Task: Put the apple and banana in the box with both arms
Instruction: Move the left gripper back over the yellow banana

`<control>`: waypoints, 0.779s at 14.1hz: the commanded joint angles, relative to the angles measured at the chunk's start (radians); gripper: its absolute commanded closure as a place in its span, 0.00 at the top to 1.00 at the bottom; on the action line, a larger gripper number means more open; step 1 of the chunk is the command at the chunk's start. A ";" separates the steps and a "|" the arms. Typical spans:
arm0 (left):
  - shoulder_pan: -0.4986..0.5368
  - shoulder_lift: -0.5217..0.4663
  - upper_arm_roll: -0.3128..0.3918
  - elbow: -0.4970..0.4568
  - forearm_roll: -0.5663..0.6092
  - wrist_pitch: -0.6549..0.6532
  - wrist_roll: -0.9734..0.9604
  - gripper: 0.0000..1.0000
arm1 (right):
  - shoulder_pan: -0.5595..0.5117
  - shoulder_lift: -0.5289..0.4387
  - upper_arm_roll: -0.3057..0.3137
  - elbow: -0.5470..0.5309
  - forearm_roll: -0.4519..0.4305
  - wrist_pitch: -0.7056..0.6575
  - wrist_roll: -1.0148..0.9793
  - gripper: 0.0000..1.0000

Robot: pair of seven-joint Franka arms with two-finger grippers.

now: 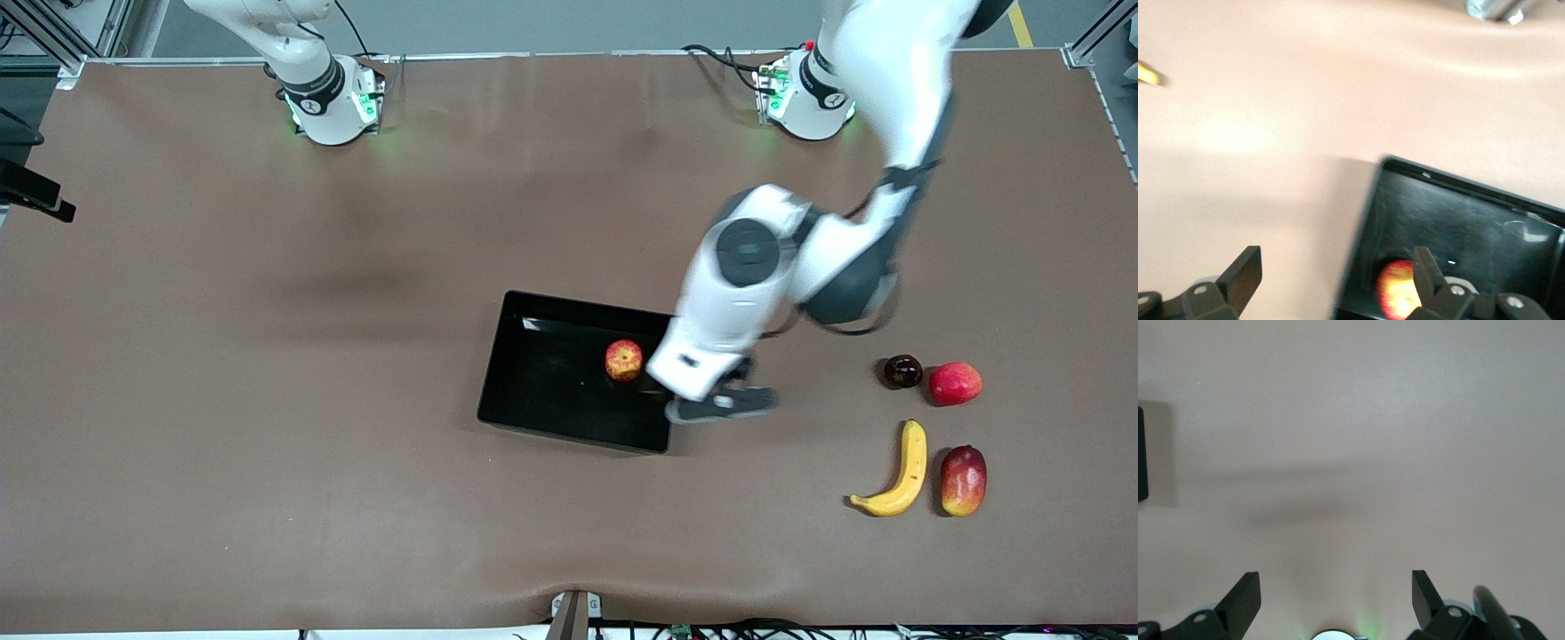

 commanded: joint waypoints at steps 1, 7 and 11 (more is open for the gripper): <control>0.106 -0.019 -0.007 -0.035 -0.021 -0.010 0.149 1.00 | -0.001 -0.030 0.004 0.012 -0.026 0.012 -0.006 1.00; 0.300 0.073 0.002 -0.035 0.033 0.045 0.547 1.00 | 0.009 -0.047 0.008 0.029 -0.020 -0.032 -0.006 1.00; 0.406 0.157 0.004 -0.035 0.038 0.175 0.809 1.00 | 0.021 -0.079 0.008 -0.012 -0.019 -0.028 -0.006 1.00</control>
